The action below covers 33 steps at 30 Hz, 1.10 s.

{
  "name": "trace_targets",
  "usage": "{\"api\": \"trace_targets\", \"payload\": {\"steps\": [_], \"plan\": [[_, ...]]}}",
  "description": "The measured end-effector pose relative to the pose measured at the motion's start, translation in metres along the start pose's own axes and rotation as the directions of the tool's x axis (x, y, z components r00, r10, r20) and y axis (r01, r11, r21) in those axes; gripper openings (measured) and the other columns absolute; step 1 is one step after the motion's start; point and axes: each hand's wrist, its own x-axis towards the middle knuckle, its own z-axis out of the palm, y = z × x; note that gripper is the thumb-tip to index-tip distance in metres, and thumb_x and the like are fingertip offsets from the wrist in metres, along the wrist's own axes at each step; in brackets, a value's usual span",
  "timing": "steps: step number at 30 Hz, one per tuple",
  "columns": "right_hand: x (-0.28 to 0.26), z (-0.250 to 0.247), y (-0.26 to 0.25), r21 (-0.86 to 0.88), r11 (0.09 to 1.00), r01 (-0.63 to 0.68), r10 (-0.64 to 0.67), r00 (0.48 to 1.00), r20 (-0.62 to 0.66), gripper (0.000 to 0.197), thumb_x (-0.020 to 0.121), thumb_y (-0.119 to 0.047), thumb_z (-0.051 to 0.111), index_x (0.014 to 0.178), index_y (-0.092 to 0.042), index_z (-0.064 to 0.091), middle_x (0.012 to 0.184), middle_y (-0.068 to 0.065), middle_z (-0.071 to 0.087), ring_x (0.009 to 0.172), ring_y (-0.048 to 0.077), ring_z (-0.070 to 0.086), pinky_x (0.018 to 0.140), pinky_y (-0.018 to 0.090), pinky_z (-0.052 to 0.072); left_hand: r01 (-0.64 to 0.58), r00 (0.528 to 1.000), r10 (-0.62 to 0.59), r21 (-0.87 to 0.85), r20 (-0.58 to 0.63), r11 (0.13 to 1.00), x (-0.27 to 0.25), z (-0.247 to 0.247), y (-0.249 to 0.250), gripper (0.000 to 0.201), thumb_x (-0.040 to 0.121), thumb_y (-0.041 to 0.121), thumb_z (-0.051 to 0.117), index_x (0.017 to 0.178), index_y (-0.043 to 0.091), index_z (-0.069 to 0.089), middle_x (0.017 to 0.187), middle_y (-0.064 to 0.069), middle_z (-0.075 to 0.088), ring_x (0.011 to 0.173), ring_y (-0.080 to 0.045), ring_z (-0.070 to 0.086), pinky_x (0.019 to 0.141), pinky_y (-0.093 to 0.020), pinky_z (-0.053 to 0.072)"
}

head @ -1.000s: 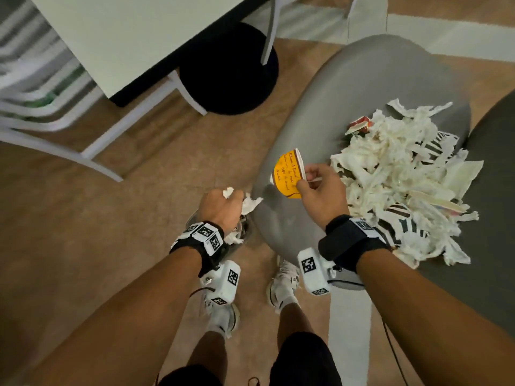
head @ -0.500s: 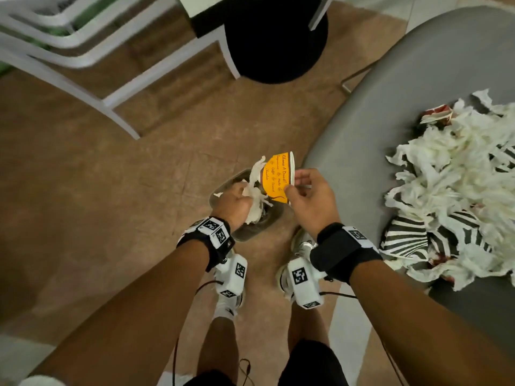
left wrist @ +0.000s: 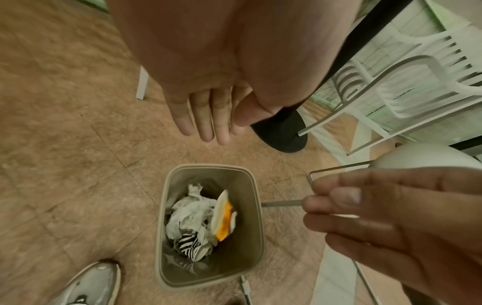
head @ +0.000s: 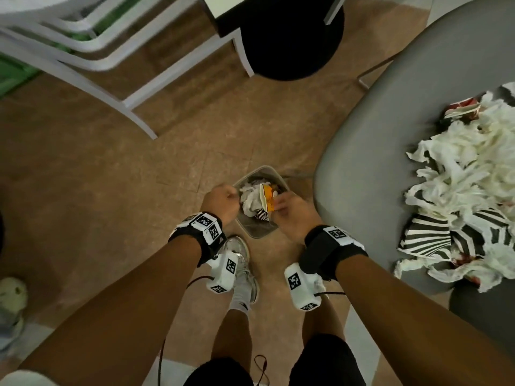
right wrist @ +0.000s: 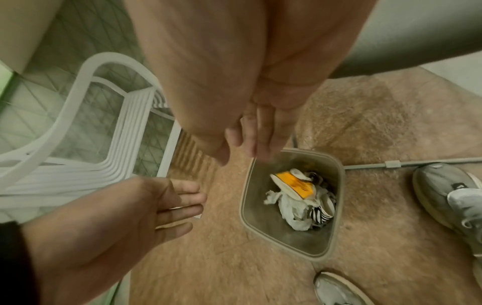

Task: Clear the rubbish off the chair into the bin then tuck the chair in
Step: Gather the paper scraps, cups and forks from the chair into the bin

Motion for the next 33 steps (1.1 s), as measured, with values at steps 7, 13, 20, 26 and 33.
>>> {"api": "trace_targets", "payload": {"steps": [7,13,20,26,33], "plan": [[-0.022,-0.071,-0.008,0.106,0.985,0.137,-0.121,0.982,-0.144,0.019,0.091,-0.015,0.057,0.105,-0.019,0.068,0.094,-0.004,0.073,0.090,0.017,0.069,0.087,0.028,0.054,-0.104,0.994,0.105,0.059,-0.018,0.993,-0.006,0.000,0.067,0.021,0.093,0.017,0.051,0.108,0.019,0.067,0.111,-0.004,0.072,0.103,-0.024,0.066,0.086,-0.027,0.048],[-0.059,-0.179,0.044,0.131,0.980,0.151,-0.093,0.926,-0.367,0.019,0.093,-0.015,0.055,0.106,-0.019,0.068,0.084,-0.013,0.064,0.078,0.008,0.061,0.077,0.020,0.045,-0.359,0.933,0.350,0.142,0.082,0.923,-0.023,0.055,0.174,0.020,0.092,0.014,0.051,0.101,0.020,0.067,0.098,-0.004,0.073,0.090,-0.023,0.067,0.086,-0.030,0.053],[-0.111,-0.289,0.165,0.184,0.983,0.002,0.128,0.715,-0.688,0.020,0.093,-0.020,0.053,0.108,-0.020,0.067,0.095,-0.003,0.068,0.078,0.016,0.062,0.072,0.026,0.046,-0.657,0.745,0.598,0.173,0.297,0.733,-0.074,0.170,0.298,0.021,0.093,0.013,0.049,0.105,0.018,0.065,0.092,0.001,0.071,0.084,-0.022,0.067,0.079,-0.030,0.054],[-0.121,-0.332,0.222,0.303,0.952,-0.051,0.279,0.557,-0.782,0.023,0.092,-0.017,0.055,0.114,-0.021,0.063,0.116,0.000,0.057,0.095,0.017,0.060,0.090,0.035,0.050,-0.818,0.570,0.710,0.203,0.414,0.538,-0.106,0.234,0.346,0.044,0.088,0.009,0.056,0.130,0.018,0.054,0.126,-0.003,0.053,0.117,-0.019,0.051,0.103,-0.035,0.044],[-0.112,-0.370,0.249,0.155,0.958,-0.242,0.268,0.558,-0.786,0.045,0.090,-0.009,0.057,0.133,-0.018,0.051,0.144,0.003,0.038,0.126,0.027,0.041,0.105,0.039,0.042,-0.908,0.405,0.755,0.320,0.515,0.269,-0.100,0.274,0.378,0.070,0.086,0.018,0.059,0.150,0.025,0.030,0.151,-0.001,0.032,0.133,-0.024,0.033,0.111,-0.045,0.036]]}}
